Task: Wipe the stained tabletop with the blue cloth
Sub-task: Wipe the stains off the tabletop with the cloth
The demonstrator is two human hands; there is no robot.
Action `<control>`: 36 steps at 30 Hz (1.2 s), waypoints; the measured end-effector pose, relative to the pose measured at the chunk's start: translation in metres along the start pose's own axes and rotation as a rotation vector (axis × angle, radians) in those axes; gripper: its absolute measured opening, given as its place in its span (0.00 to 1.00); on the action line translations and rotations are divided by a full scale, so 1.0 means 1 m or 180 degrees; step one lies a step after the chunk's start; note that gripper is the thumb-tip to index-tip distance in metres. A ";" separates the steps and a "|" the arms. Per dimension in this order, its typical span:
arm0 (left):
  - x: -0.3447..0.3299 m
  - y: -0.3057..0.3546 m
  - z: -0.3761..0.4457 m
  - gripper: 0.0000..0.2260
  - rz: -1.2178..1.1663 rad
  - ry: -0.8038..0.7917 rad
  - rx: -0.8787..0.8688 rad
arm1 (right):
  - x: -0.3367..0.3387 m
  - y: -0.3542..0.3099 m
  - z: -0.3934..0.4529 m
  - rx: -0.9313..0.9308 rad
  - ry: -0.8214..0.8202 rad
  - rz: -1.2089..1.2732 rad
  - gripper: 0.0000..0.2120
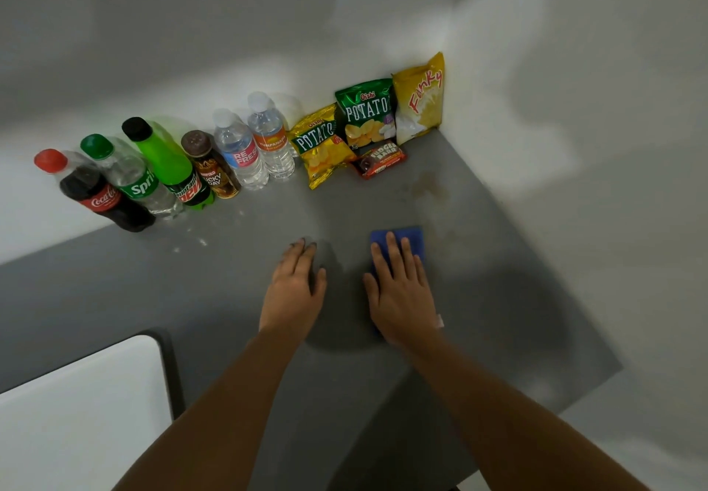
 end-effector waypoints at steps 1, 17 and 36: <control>-0.005 0.000 -0.001 0.24 0.0012 -0.0019 -0.0052 | -0.002 -0.009 -0.007 0.0069 -0.0012 0.0000 0.31; -0.022 -0.007 -0.015 0.25 0.0596 0.0068 -0.0323 | -0.011 0.022 0.092 0.0179 0.0028 0.0027 0.27; -0.028 -0.012 -0.018 0.25 0.0738 0.0176 -0.0417 | -0.010 -0.008 0.046 0.0174 0.0044 0.0071 0.27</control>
Point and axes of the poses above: each hand's wrist, its own z-axis towards the middle knuckle, its own x-axis out of the back of the hand, y = z × x, the point moved 1 cm from there along z, towards the middle knuckle, and after that the axes turned 15 degrees about y, right-handed, at the moved point
